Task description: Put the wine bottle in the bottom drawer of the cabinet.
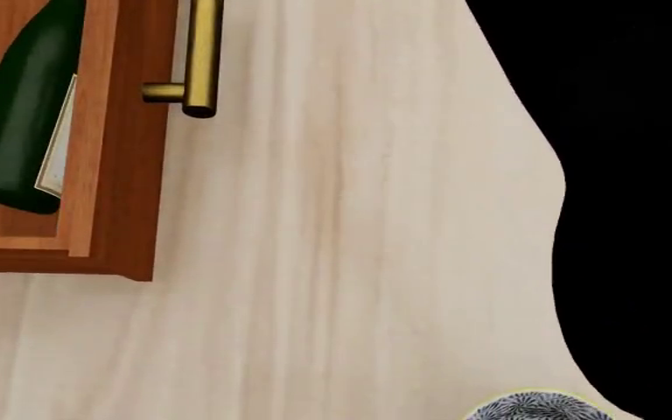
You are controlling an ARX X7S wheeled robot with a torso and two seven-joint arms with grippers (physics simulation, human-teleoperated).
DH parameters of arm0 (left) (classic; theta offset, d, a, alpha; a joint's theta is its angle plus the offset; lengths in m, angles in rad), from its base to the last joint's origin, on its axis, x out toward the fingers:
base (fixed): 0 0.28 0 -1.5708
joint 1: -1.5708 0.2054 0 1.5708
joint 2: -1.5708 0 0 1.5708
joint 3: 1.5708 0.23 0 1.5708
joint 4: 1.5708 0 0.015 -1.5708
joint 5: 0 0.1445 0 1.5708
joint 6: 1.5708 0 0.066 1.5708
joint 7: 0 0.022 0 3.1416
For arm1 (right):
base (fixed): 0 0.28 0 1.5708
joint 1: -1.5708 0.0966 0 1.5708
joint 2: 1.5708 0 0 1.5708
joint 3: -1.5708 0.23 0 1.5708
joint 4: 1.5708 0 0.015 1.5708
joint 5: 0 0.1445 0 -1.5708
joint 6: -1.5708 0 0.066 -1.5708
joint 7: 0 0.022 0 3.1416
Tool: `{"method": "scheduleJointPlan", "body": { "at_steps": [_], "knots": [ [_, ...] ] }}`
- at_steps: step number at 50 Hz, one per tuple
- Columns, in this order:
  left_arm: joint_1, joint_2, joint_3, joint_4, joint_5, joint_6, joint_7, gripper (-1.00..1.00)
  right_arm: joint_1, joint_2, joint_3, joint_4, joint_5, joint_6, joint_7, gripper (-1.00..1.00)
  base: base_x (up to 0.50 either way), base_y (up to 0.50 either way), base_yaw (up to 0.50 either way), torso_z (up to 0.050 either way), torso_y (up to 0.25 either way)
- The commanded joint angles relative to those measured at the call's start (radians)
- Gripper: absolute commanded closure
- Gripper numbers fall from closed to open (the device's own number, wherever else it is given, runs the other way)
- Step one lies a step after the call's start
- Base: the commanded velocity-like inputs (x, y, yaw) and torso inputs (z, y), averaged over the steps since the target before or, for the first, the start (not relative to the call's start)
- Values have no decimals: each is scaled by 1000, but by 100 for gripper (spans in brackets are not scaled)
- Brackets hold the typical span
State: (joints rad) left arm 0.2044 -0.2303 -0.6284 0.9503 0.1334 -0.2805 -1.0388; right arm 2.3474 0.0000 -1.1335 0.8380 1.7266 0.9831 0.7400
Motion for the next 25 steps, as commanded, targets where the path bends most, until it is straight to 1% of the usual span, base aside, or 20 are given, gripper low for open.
{"method": "scheduleJointPlan", "body": {
  "at_steps": [1,6,15,18,23,25],
  "knots": [
    [-11,-10,6,11,4,-26,10,-100,9,0,326,-54,-215,186,86,-100,0,0,0,0,0],
    [-16,-12,12,14,14,-39,11,-100,9,0,435,-80,-289,258,116,-100,0,0,0,0,0],
    [-19,-14,17,3,19,-36,12,-100,9,0,621,-145,-318,388,217,-100,0,0,0,0,0],
    [-20,-15,18,6,22,-41,14,-100,9,0,666,-160,-313,422,246,-100,0,0,0,0,0],
    [-21,-16,23,-1,27,-36,14,-100,9,1,712,-166,-350,456,251,-100,0,0,0,0,0],
    [4,1,25,-30,30,21,-2,-100,8,1,719,-164,-354,461,252,-100,0,0,0,0,0]
  ]
}}
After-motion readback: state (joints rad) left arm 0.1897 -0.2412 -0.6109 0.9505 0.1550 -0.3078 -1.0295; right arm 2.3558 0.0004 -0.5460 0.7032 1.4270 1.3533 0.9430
